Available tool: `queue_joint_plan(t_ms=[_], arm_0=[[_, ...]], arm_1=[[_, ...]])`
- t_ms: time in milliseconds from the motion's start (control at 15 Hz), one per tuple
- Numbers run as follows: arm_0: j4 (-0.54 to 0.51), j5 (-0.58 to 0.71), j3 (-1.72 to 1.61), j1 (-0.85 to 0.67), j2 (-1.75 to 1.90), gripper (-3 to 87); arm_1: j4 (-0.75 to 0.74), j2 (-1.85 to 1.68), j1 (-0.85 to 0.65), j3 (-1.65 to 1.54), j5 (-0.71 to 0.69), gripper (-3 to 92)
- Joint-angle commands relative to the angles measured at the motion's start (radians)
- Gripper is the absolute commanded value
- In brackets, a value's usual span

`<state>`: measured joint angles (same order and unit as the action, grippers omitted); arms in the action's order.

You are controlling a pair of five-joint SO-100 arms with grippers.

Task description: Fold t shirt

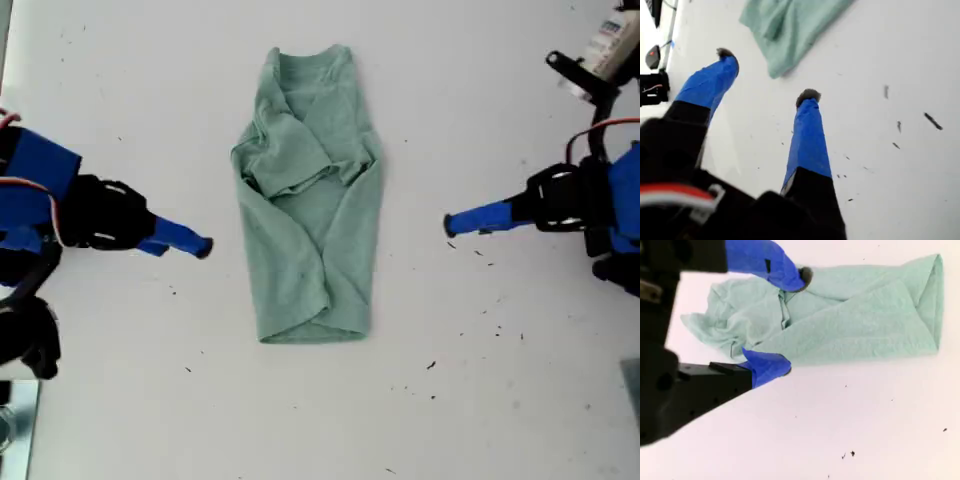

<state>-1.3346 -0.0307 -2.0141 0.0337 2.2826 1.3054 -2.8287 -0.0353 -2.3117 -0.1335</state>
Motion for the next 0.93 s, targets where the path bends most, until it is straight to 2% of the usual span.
queue_joint_plan(t_ms=[0, 133, 267, 467, 733, 800, 867], arm_0=[[-0.069, 0.064, 0.454, 0.028, -0.351, 24.4], [-0.091, 0.077, 0.609, 0.046, -0.551, 24.8], [-0.078, 0.077, 0.612, 0.055, -0.664, 25.9], [-0.032, 0.075, 0.614, 0.067, -0.792, 25.4], [0.084, 0.121, 0.669, 0.071, -1.037, 27.1], [0.112, 0.123, 0.689, 0.072, -1.098, 25.8], [0.144, 0.124, 0.690, 0.074, -1.132, 14.7]], arm_1=[[0.110, 0.666, 0.086, 0.661, -0.012, 29.3], [0.198, 0.986, 0.115, 0.976, -0.038, 29.0], [0.209, 1.134, 0.127, 1.051, -0.034, 29.0], [0.147, 1.267, 0.133, 1.049, -0.028, 29.1], [0.012, 1.488, 0.143, 1.043, -0.031, 28.0], [-0.035, 1.563, 0.144, 1.046, -0.032, 26.9], [-0.057, 1.637, 0.146, 1.062, -0.043, 16.8]])
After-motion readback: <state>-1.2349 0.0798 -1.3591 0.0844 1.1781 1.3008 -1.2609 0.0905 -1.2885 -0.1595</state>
